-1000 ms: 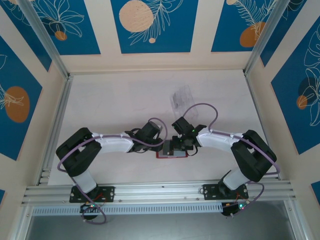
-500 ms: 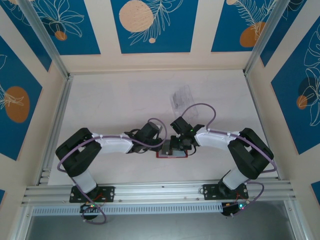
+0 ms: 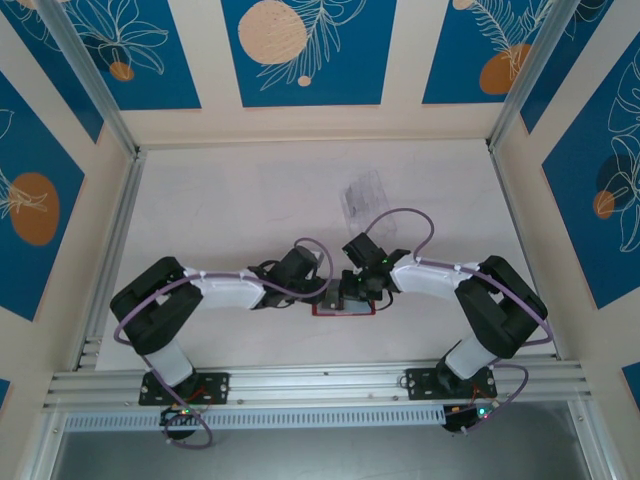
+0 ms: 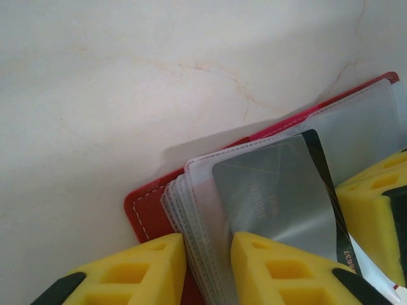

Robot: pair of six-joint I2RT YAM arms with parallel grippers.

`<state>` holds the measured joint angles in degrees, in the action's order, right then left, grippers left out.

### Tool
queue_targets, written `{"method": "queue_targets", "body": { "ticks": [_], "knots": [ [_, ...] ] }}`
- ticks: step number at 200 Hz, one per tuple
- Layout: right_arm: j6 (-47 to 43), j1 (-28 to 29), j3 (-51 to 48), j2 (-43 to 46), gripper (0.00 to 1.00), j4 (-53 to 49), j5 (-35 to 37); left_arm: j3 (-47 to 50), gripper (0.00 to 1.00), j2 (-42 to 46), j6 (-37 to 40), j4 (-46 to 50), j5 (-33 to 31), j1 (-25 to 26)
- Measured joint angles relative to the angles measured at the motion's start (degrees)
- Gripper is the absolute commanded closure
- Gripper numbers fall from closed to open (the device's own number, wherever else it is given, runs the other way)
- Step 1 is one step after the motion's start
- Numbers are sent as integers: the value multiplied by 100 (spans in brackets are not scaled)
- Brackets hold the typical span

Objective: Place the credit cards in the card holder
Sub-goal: Insert the credit card into the card slot.

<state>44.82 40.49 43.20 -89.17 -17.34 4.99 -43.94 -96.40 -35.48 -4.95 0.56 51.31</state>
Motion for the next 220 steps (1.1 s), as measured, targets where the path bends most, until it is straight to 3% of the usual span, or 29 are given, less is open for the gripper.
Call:
{"method": "queue_targets", "body": {
  "ticks": [46, 152, 201, 220],
  "knots": [
    [192, -22, -199, 79, 97, 378, -122, 160, 64, 35, -76, -286, 31, 11],
    [319, -22, -387, 7, 97, 1034, -332, 778, 81, 713, -767, -251, 44, 11],
    [319, -13, -391, -44, 98, 1119, -398, 1062, 71, 1005, -844, -247, 81, 7],
    [319, -11, -391, -44, 98, 1126, -398, 1167, 74, 1117, -835, -175, 87, 2]
  ]
}}
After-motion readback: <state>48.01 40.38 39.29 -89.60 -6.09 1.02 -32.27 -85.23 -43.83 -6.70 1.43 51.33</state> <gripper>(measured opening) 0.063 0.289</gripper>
